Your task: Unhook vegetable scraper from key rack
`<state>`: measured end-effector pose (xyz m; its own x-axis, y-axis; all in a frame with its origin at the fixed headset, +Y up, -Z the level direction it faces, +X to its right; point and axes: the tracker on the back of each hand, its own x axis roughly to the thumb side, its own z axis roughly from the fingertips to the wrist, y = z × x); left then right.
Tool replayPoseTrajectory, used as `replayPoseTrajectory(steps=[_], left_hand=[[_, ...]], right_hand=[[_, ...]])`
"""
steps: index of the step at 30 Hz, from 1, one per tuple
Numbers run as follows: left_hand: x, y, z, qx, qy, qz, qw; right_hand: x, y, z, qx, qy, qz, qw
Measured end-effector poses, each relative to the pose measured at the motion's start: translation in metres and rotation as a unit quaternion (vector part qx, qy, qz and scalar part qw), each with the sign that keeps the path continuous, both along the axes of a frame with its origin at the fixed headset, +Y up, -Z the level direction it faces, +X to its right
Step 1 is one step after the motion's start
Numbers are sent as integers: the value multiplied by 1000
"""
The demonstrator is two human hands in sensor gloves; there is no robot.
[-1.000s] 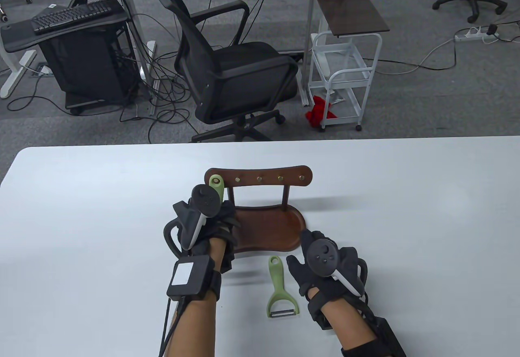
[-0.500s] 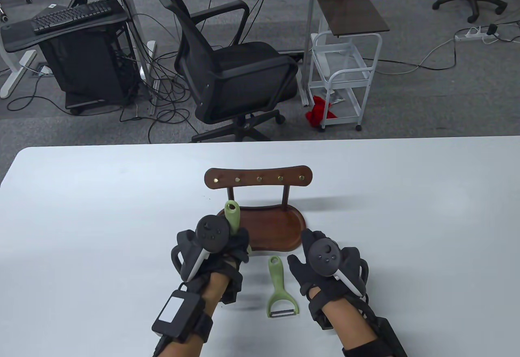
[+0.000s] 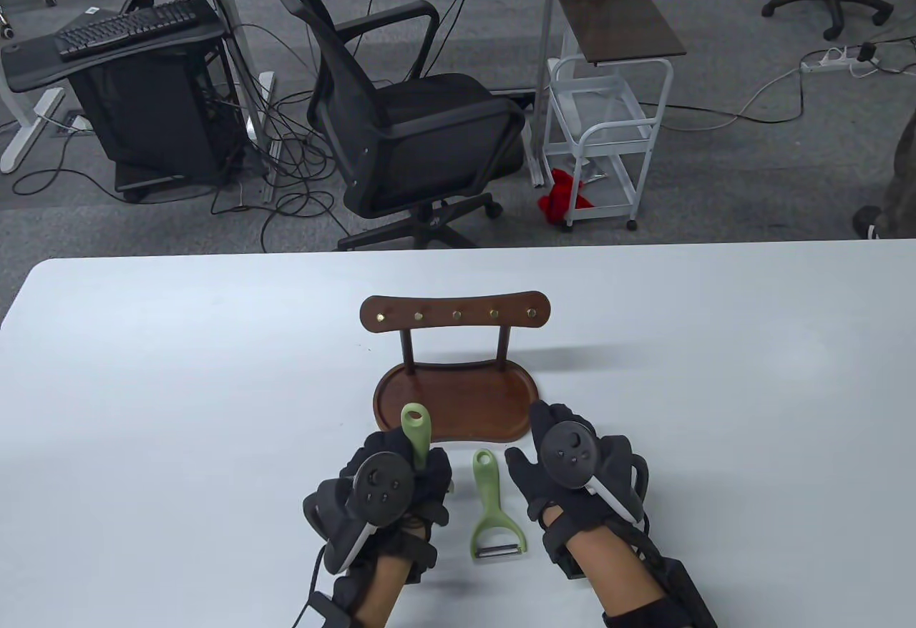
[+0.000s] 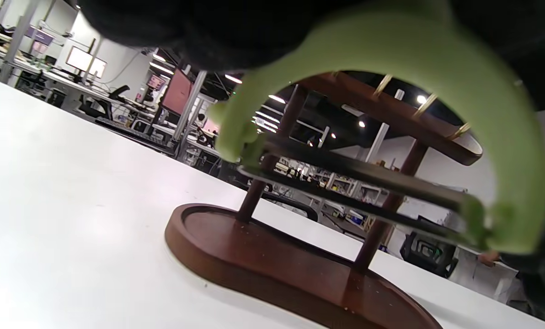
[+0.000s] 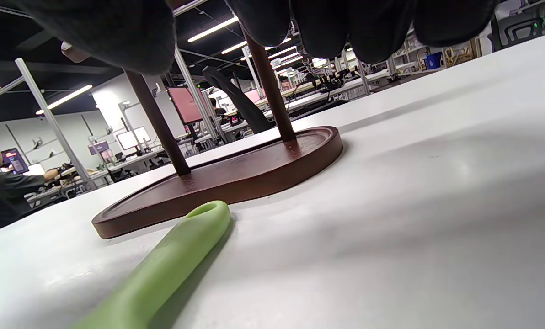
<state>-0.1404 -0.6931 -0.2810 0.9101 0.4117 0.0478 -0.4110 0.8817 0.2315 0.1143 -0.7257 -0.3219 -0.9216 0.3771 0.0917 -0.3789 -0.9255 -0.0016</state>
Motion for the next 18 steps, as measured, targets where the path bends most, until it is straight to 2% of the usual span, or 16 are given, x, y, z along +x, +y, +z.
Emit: replayPoseTrajectory(steps=[1,4,6,8,16,18], left_hand=[[0,-2,1,-27,-11,8,1000],[-3,-4,5,-20,-12,-28,999],[-5,-8,6,-46,-16,-20,999],[-5,-12,3,-66,-23,-9,997],[7,-33,-12,-172,-52,-65,981],[9,-37,-15,-184,-57,-73,979]], right_hand=[[-1,1,1,7,2,10,1000],[-2,7,3,19,0,13,1000],[-6,10,5,28,6,14,999],[-8,11,7,33,9,24,999],[-15,13,9,43,16,37,998],[-15,14,9,41,15,39,998]])
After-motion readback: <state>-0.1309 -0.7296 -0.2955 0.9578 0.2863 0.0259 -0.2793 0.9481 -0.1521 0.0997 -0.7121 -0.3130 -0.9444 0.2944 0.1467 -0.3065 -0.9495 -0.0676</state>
